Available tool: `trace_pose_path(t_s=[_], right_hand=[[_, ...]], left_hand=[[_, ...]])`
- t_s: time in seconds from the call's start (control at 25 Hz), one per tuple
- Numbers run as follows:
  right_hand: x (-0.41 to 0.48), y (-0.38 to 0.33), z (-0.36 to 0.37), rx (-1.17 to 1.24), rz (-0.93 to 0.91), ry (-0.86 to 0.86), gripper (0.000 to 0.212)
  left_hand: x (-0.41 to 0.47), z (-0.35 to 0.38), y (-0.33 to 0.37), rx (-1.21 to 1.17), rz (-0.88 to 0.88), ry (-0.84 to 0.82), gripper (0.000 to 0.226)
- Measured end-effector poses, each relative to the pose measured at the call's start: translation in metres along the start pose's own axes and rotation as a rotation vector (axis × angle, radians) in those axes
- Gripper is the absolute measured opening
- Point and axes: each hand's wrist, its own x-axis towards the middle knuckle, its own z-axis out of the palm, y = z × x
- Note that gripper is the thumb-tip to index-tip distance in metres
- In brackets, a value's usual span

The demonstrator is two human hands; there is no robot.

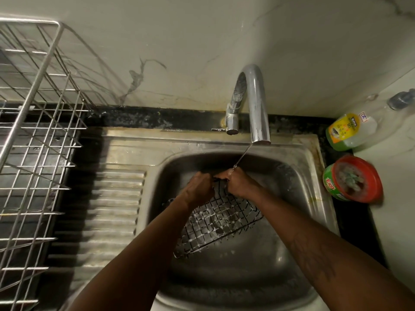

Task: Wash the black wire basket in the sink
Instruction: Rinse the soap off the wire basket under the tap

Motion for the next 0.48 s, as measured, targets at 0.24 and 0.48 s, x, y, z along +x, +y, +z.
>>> trace_pose_path(t_s=[0.24, 0.48], right_hand=[[0.001, -0.005, -0.003, 0.111, 0.150, 0.155, 0.031], [0.005, -0.005, 0.007, 0.136, 0.156, 0.171, 0.020]], left_hand=[[-0.005, 0.006, -0.016, 0.008, -0.048, -0.067, 0.005], [0.000, 0.005, -0.008, -0.001, 0.015, -0.072, 0.012]])
